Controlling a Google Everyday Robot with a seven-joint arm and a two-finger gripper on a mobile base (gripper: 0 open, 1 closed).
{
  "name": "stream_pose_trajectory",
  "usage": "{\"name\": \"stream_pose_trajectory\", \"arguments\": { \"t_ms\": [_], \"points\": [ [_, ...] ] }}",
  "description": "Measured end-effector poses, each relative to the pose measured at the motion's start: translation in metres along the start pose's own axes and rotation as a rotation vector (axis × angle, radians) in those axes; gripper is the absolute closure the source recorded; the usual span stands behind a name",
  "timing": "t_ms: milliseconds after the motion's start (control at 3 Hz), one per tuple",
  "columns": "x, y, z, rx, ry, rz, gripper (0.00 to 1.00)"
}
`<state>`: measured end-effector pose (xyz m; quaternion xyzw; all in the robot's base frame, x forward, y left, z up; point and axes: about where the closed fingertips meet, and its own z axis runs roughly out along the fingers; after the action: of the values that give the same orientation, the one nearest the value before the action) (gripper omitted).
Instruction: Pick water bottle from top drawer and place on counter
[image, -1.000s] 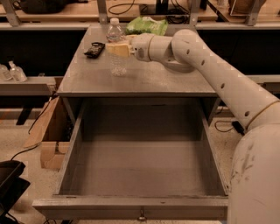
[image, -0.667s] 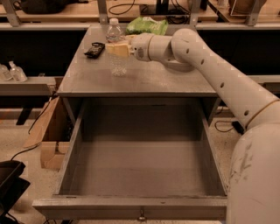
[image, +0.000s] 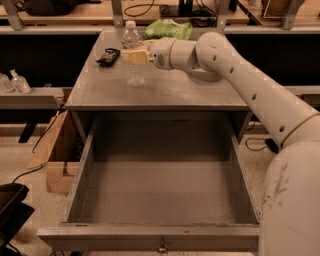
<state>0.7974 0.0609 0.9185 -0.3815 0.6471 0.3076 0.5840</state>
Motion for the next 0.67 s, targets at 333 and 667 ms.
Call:
{"name": "stream_pose_trajectory", "arguments": {
  "t_ms": [333,667],
  "points": [
    [0.0000,0.0000,0.0000,0.000,0.000,0.000,0.23],
    [0.0000,0.0001,0.0001,0.000,0.000,0.000,0.01]
  ]
}}
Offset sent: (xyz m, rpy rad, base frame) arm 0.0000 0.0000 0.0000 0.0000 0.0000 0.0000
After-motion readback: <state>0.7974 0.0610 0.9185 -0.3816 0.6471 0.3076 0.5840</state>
